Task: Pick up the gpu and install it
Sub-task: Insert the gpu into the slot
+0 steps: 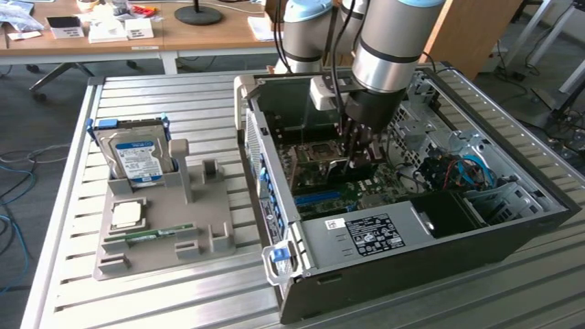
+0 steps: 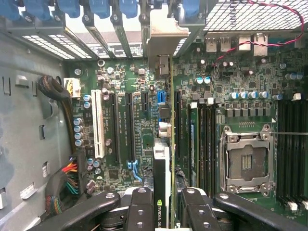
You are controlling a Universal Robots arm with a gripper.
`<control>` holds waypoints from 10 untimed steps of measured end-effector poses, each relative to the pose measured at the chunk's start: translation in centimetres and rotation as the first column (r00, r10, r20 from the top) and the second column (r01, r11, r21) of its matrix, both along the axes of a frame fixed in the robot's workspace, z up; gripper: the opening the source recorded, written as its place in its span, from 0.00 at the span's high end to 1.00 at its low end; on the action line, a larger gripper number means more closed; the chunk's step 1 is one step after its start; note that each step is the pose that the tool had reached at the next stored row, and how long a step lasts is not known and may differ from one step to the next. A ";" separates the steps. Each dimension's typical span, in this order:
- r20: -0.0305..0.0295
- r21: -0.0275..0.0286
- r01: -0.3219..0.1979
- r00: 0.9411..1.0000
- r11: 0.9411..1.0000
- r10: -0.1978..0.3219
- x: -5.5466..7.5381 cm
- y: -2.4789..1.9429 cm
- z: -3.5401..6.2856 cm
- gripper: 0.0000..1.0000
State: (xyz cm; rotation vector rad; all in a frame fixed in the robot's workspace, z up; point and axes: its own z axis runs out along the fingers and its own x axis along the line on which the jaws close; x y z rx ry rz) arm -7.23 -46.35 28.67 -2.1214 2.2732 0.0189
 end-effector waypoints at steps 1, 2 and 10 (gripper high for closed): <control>0.000 0.000 0.000 1.000 1.000 0.000 0.0 0.00 0.00 0.73; 0.000 0.000 0.000 1.000 1.000 0.000 0.0 0.00 0.00 0.73; 0.000 0.000 0.000 1.000 1.000 0.000 0.0 0.00 -0.09 0.73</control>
